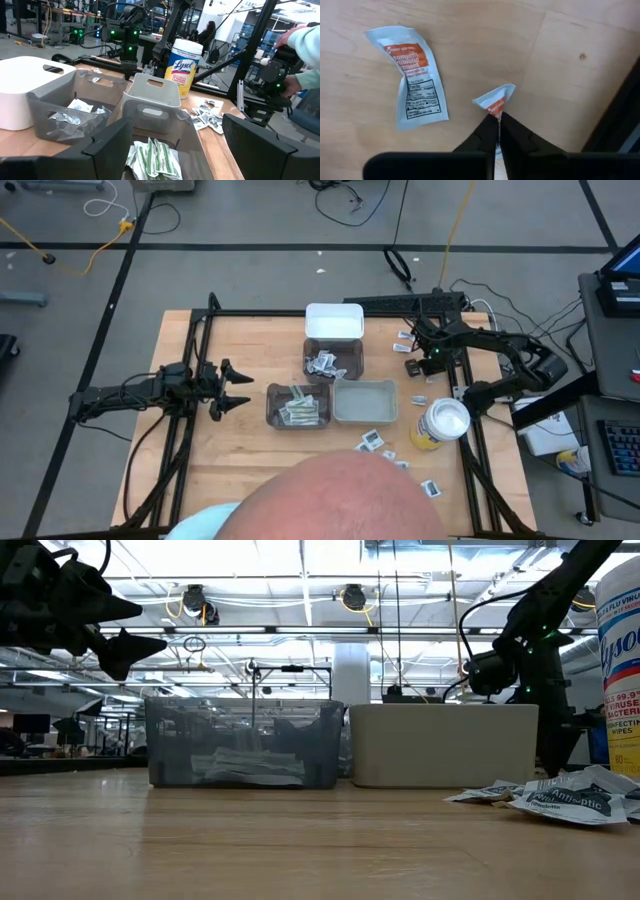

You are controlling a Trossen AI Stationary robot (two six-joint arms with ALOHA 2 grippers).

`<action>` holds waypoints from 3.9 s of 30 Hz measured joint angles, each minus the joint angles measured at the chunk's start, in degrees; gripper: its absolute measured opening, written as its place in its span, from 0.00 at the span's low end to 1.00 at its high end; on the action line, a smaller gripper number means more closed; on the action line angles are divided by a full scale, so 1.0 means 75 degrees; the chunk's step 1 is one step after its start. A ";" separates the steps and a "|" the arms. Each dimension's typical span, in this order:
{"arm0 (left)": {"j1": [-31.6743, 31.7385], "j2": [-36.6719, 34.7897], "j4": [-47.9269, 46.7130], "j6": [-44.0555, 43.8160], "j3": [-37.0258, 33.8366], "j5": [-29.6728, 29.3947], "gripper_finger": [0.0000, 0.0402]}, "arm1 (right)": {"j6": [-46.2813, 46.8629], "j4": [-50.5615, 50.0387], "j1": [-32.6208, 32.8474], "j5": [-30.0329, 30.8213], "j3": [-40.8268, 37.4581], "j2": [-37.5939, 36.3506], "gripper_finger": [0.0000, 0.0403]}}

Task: Pick & Place First Aid Supplies
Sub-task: Put the white ointment pack into the white bin

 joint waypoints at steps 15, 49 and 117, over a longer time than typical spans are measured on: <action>0.0001 0.0001 0.0000 0.0000 0.0000 0.0000 0.77 | 0.0213 -0.2492 -0.0011 0.0109 0.2266 -0.0745 0.00; -0.0001 0.0001 0.0000 0.0000 0.0000 0.0003 0.77 | -0.0558 -0.4212 0.1116 -0.0017 0.6731 0.1434 0.00; 0.0001 0.0000 0.0003 0.0000 0.0003 0.0003 0.77 | -0.2137 -0.3763 0.1891 -0.0599 1.1008 0.5095 0.63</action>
